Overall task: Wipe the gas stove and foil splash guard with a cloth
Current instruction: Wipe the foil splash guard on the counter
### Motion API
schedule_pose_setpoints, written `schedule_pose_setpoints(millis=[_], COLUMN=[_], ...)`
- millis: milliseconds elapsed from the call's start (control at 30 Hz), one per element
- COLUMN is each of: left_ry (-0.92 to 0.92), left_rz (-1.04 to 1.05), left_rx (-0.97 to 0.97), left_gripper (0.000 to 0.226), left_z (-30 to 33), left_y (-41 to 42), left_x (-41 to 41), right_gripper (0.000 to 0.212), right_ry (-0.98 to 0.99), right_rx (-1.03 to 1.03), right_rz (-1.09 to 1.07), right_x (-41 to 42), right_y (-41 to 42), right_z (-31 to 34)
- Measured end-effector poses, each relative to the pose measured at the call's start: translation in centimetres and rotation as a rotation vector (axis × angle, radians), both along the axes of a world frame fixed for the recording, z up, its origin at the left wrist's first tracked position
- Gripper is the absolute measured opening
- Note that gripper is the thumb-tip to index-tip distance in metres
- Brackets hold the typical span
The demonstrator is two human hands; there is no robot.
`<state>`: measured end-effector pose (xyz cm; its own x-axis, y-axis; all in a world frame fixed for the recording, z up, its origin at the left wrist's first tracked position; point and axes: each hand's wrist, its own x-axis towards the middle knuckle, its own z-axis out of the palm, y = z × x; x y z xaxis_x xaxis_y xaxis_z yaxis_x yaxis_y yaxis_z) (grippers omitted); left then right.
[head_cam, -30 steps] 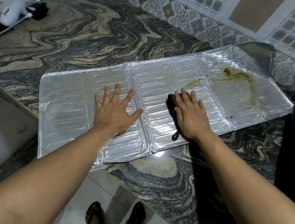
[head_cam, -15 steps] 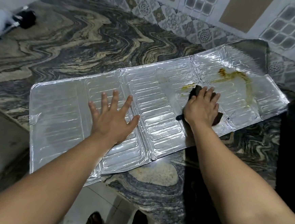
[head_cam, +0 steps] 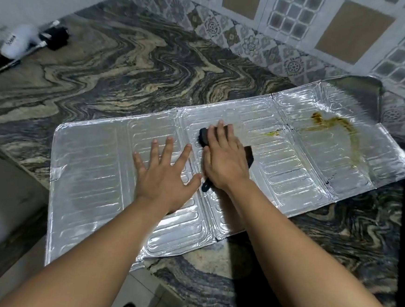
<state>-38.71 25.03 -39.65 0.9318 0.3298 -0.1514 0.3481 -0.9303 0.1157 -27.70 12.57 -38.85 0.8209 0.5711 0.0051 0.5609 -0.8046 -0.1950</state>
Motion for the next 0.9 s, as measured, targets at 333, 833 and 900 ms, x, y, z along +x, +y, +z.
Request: schedule_pose_setpoints(millis=[333, 833, 900], left_ry=[-0.015, -0.014, -0.018], left_rz=[0.041, 0.059, 0.055], left_rx=[0.048, 0.079, 0.081], left_gripper=[0.081, 0.080, 0.080], left_z=[0.0, 0.1, 0.0], left_y=[0.6, 0.3, 0.2], left_x=[-0.1, 0.3, 0.3], right_gripper=[0.056, 0.056, 0.055], right_ry=[0.030, 0.001, -0.002], right_rx=[-0.004, -0.051, -0.061], right_rz=[0.290, -0.087, -0.145], right_x=[4.9, 14.3, 15.2], right_y=[2.2, -10.4, -12.1], right_z=[0.3, 0.5, 0.5])
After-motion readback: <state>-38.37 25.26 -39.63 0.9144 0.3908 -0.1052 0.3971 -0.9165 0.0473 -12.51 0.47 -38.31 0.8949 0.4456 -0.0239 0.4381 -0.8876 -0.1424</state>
